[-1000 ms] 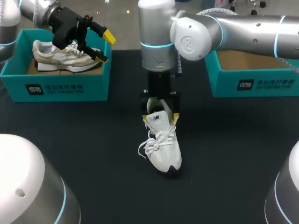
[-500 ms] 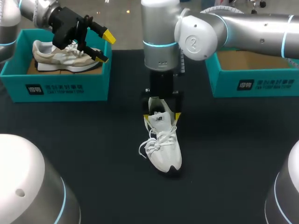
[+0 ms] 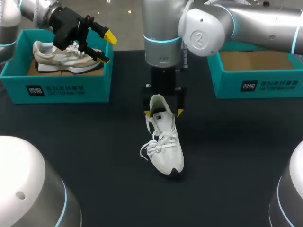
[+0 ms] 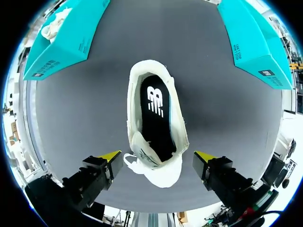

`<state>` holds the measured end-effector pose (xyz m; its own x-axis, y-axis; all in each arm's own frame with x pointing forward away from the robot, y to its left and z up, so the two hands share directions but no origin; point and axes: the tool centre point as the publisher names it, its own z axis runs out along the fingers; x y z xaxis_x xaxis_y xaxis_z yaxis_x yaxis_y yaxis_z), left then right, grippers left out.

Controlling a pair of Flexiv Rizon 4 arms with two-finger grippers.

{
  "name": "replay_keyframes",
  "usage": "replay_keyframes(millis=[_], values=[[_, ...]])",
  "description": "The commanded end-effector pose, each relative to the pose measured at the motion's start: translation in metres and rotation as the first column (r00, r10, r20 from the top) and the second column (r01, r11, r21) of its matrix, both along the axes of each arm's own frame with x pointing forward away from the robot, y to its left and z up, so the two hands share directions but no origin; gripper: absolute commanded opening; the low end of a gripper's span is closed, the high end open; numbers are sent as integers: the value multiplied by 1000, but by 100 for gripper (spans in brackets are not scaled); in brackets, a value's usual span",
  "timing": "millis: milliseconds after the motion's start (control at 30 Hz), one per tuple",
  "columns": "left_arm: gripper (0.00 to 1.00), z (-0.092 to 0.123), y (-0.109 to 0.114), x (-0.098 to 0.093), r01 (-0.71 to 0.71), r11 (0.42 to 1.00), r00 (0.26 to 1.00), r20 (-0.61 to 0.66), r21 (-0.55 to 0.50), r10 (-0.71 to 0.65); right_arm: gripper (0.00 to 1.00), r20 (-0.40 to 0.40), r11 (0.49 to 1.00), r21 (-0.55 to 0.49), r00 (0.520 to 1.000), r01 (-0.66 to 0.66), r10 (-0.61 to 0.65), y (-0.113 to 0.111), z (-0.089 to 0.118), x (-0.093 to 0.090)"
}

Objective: Take the shoe out of the shoebox, open the shoe tongue, remove and reinsert the insole, then place the shoe into the shoebox

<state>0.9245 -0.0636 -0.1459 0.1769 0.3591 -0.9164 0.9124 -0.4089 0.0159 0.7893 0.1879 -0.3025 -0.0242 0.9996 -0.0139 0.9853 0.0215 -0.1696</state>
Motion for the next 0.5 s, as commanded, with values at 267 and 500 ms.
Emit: replay_keyframes(millis=[267,500], values=[[100,0,1,0,2,1000,1000,2,4,-2,100,30,1000,-1,1000,0,0,-6,21,-26],[100,0,1,0,2,1000,1000,2,4,-2,100,32,1000,7,999,13,-14,-10,34,-39]])
